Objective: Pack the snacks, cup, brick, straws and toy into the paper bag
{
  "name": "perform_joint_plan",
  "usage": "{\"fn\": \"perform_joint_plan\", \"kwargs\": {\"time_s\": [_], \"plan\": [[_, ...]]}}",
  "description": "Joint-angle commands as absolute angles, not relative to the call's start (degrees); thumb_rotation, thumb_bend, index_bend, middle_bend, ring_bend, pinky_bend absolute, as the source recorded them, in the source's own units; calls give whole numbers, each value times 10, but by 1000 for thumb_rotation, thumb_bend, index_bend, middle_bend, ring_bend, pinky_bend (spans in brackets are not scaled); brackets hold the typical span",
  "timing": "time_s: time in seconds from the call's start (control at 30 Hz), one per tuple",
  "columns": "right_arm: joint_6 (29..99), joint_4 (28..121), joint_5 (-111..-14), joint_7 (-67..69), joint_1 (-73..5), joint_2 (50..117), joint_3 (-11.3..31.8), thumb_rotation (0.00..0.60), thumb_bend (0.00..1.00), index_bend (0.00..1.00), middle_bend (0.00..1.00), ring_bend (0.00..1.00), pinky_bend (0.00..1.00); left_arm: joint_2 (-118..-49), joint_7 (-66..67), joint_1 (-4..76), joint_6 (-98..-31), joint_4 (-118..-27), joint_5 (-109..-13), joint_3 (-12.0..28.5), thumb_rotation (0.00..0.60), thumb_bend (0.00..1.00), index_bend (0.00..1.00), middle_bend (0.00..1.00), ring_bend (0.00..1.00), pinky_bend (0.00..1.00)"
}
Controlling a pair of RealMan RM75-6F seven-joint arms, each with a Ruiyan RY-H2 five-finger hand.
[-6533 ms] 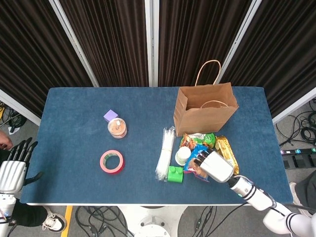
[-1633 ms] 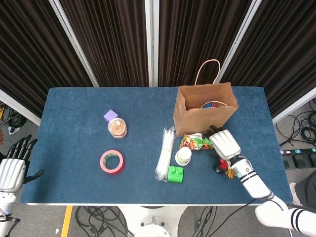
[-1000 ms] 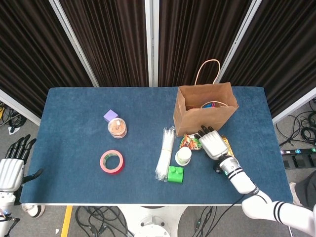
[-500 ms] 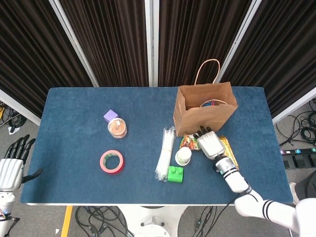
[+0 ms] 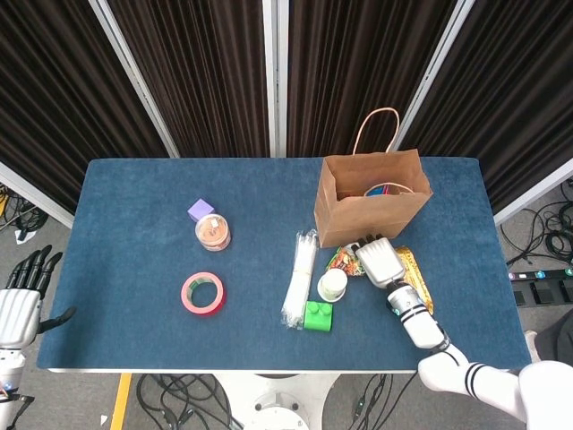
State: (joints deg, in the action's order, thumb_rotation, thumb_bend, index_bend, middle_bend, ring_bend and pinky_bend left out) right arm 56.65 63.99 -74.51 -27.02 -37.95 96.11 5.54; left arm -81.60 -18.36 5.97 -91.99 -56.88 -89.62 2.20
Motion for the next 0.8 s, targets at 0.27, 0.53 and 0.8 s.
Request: {"fn": "perform_joint_plan", "kwargs": {"time_s": [0.27,0.53,0.8], "plan": [[619,638,-784,-247,-372,958,60,600,354,711,570,498,632,-815,-188,61,-922,-571,-897,23,600,183,114,105,9,136],[691,743,-824,-266,-360,886,74,600,371,726,584,511,645,-813,-182,64,-921,-581,-899,24,600,184,114,105,9,137],[752,904,-859,-297,-352,798,108,600,371,727,586,512,647,-807,-165,69,-922,-601,-902,26,600,184,114,105,9,137]]}}
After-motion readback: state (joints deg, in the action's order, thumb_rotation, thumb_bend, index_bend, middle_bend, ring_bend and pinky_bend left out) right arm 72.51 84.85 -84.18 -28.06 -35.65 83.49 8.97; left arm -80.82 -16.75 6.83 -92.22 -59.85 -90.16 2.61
